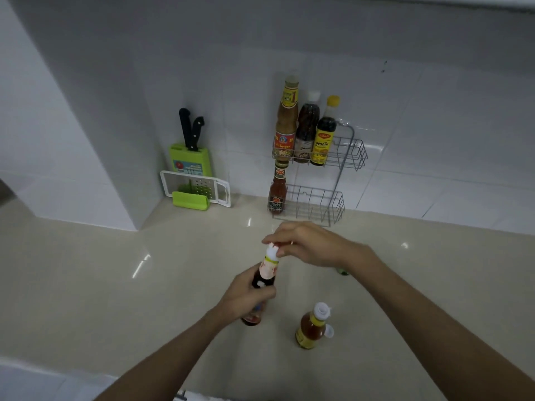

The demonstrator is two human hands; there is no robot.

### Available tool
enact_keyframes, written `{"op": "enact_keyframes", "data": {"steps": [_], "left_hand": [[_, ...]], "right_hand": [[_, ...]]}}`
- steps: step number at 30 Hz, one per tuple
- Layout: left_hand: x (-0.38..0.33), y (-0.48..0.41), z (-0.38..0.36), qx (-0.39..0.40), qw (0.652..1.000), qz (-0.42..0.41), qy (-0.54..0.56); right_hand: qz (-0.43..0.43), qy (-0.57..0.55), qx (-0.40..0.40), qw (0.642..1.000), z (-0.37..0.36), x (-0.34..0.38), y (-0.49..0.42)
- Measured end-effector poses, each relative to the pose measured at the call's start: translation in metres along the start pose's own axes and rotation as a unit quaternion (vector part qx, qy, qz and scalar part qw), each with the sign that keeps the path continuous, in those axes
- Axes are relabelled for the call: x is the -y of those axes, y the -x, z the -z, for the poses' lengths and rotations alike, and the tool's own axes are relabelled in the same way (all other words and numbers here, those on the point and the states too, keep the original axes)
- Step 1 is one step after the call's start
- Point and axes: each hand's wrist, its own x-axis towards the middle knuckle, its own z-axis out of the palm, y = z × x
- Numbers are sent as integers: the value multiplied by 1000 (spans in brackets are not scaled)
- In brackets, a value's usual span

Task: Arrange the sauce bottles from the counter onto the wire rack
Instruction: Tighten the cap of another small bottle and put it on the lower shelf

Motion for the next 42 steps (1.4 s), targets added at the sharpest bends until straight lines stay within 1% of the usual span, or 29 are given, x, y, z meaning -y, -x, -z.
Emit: {"op": "enact_keyframes", "data": {"steps": [2,5,7,9,12,14,16,17,18,20,22,24,26,28,29,30,31,32,33,35,36,37,38,39,40,42], "left_hand": [[-21,-8,11,39,999,6,27],[-46,-13,21,118,990,3,82],[-57,-13,21,134,986,-5,104],[-62,-15,18,92,991,-7,93],[-65,-19,12,-25,998,-13,55],[-63,-22,8,-95,995,-11,11],[-63,-23,6,-158,986,-21,-47],[-63,-25,9,-174,982,-29,-69],[-66,-26,12,-167,982,-35,-75],[-72,-28,17,-122,990,-43,-56],[-78,-32,21,-100,993,-44,-45],[-83,-35,24,-83,996,-40,-22],[-87,-36,28,-36,999,-35,7],[-91,-35,30,22,999,-35,29],[-93,-35,29,36,998,-38,34],[-95,-36,26,30,998,-39,35],[-96,-39,21,-1,999,-37,27],[-98,-43,15,-50,998,-36,12],[-98,-47,8,-108,994,-32,-8],[-100,-53,-4,-209,976,-29,-55],[-100,-55,-9,-232,969,-32,-76],[-100,-56,-11,-235,968,-34,-82],[-99,-57,-10,-216,973,-36,-73],[-99,-57,-7,-179,982,-40,-54],[-99,-58,-2,-132,990,-46,-32],[-102,-56,10,-47,997,-62,8]], "right_hand": [[7,6,24,1000,26,2,-6],[17,-50,41,998,55,4,-13],[16,-70,37,997,67,5,-17],[13,-49,17,999,73,5,-22],[-10,7,-3,1000,73,4,-28],[-9,58,-19,998,68,2,-31],[-3,109,-62,992,62,0,-31],[-9,119,-83,989,60,-1,-31],[-17,113,-98,989,58,-1,-31],[-21,71,-108,991,58,-1,-33],[0,37,-108,994,60,2,-36],[25,20,-99,995,66,3,-37],[40,5,-72,997,75,4,-37],[47,4,-51,998,81,3,-38],[52,15,-51,997,83,2,-40],[58,39,-62,996,82,1,-41],[62,72,-88,992,80,-1,-44],[56,103,-128,985,77,-4,-47],[35,123,-175,976,72,-7,-49],[-37,125,-260,957,63,-12,-55],[-74,123,-283,948,59,-12,-57],[-99,129,-290,943,57,-13,-60],[-109,137,-287,942,56,-13,-60],[-104,140,-274,946,58,-13,-57],[-86,130,-255,954,63,-12,-53],[-40,72,-202,976,77,-9,-41]]}}
